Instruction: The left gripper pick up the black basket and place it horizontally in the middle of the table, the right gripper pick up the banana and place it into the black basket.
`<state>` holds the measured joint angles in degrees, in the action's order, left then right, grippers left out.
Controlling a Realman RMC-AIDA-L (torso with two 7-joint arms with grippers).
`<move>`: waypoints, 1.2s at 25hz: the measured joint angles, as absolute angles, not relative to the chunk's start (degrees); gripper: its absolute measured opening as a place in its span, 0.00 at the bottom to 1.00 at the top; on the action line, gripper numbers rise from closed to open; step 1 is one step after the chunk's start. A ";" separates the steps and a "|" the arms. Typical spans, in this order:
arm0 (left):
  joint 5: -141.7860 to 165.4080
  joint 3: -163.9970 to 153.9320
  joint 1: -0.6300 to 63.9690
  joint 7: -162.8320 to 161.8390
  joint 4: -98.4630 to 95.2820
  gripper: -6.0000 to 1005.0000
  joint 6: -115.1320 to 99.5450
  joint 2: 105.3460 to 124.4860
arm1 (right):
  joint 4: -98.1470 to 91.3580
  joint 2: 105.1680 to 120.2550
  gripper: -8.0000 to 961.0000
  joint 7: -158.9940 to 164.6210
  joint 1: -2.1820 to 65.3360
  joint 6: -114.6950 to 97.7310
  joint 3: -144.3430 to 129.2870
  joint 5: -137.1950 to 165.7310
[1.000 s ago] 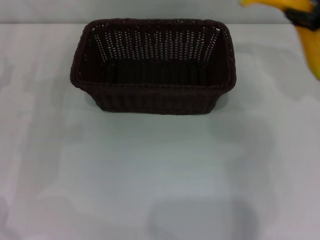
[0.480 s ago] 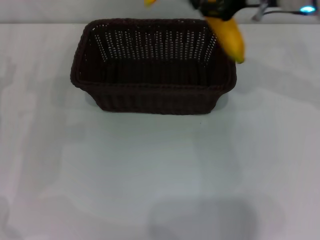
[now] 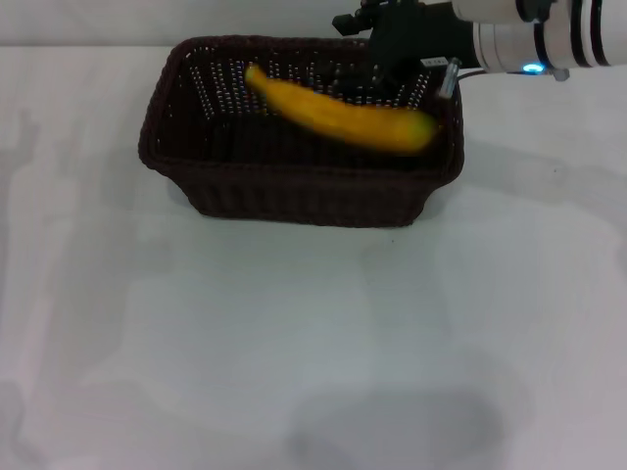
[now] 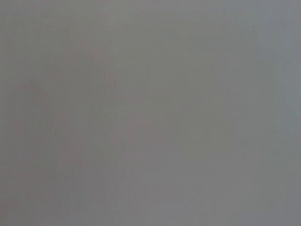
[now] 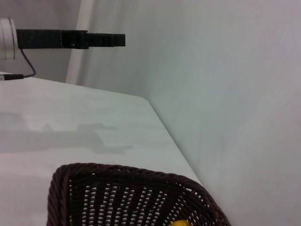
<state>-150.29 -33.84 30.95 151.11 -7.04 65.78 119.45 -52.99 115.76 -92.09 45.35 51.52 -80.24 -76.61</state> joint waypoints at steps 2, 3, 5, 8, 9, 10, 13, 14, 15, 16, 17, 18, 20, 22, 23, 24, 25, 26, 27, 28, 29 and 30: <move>-150.27 -33.84 30.99 151.10 -7.03 0.87 65.93 119.45 | -53.37 115.75 0.55 -92.15 44.58 51.45 -80.16 -77.65; -150.25 -33.86 31.01 151.09 -7.03 0.87 66.00 119.45 | -53.63 115.74 0.56 -92.29 43.89 51.30 -79.96 -78.83; -150.22 -33.89 31.03 151.09 -6.86 0.87 66.10 119.44 | -54.63 115.58 0.61 -92.99 42.02 50.70 -78.95 -82.36; -150.15 -33.94 31.09 151.32 -6.43 0.87 66.11 119.44 | -56.04 115.50 0.69 -95.89 37.84 50.17 -75.21 -90.03; -150.15 -34.00 31.10 151.62 -6.42 0.87 66.11 119.44 | -56.06 115.50 0.71 -97.49 36.22 50.26 -73.38 -93.37; -150.03 -34.05 31.10 151.92 -6.40 0.87 66.11 119.45 | -55.57 115.49 0.74 -100.10 34.19 50.89 -71.04 -99.07; -149.45 -34.33 30.92 153.18 -6.32 0.87 66.21 119.53 | -51.55 115.32 0.83 -107.23 30.09 54.92 -65.37 -112.92; -149.44 -34.36 30.82 153.43 -6.33 0.87 66.24 119.55 | -48.95 115.29 0.87 -110.75 28.96 57.84 -62.78 -118.46; -149.42 -34.38 30.78 153.67 -6.33 0.87 66.25 119.57 | -45.88 115.28 0.90 -113.48 28.35 60.55 -60.28 -122.37; -149.42 -34.40 30.75 153.87 -6.32 0.87 66.26 119.58 | -42.39 115.24 0.90 -116.42 27.80 63.50 -57.39 -126.12; -149.42 -34.42 30.72 154.15 -6.28 0.87 66.27 119.59 | -38.30 115.16 0.90 -119.61 27.43 66.96 -53.93 -130.02; -149.42 -34.42 30.72 154.15 -6.28 0.87 66.27 119.59 | -35.55 115.09 0.90 -121.64 27.31 68.67 -51.54 -131.67; -149.67 -34.42 30.95 154.55 -5.74 0.87 66.01 119.61 | -29.09 114.98 0.90 -127.53 27.12 71.88 -44.39 -134.05; -149.78 -34.37 31.13 154.57 -5.60 0.87 65.65 119.61 | -25.16 114.97 0.90 -133.76 27.10 71.54 -38.60 -134.24; -149.79 -34.35 31.16 154.57 -5.60 0.87 65.62 119.62 | -23.53 114.96 0.90 -136.86 27.09 70.78 -36.12 -134.26; -149.81 -34.31 31.20 154.58 -5.60 0.87 65.57 119.62 | -21.68 114.94 0.90 -140.78 27.14 69.58 -33.15 -134.31; -149.81 -34.28 31.22 154.58 -5.60 0.87 65.55 119.62 | -20.56 114.92 0.90 -143.43 27.20 68.62 -31.31 -134.35; -149.82 -34.28 31.25 154.59 -5.60 0.87 65.54 119.62 | -19.35 114.92 0.90 -146.74 27.34 66.93 -29.06 -134.38; -149.82 -34.30 31.31 154.59 -5.60 0.87 65.54 119.62 | -18.60 114.92 0.90 -149.03 27.39 65.65 -27.65 -134.44; -149.83 -34.33 31.33 154.59 -5.60 0.87 65.54 119.61 | -18.15 114.92 0.90 -150.56 27.43 64.67 -26.84 -134.46; -149.84 -34.34 31.34 154.57 -5.60 0.87 65.55 119.60 | -17.69 114.96 0.90 -152.77 27.44 63.28 -26.04 -134.51; -149.85 -34.29 31.35 154.53 -5.60 0.87 65.55 119.60 | -17.39 114.99 0.90 -154.13 27.50 62.45 -25.66 -134.54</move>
<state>-149.85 -34.29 31.35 154.53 -5.60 65.56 119.60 -17.39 114.99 -154.13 27.50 62.45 -25.66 -134.54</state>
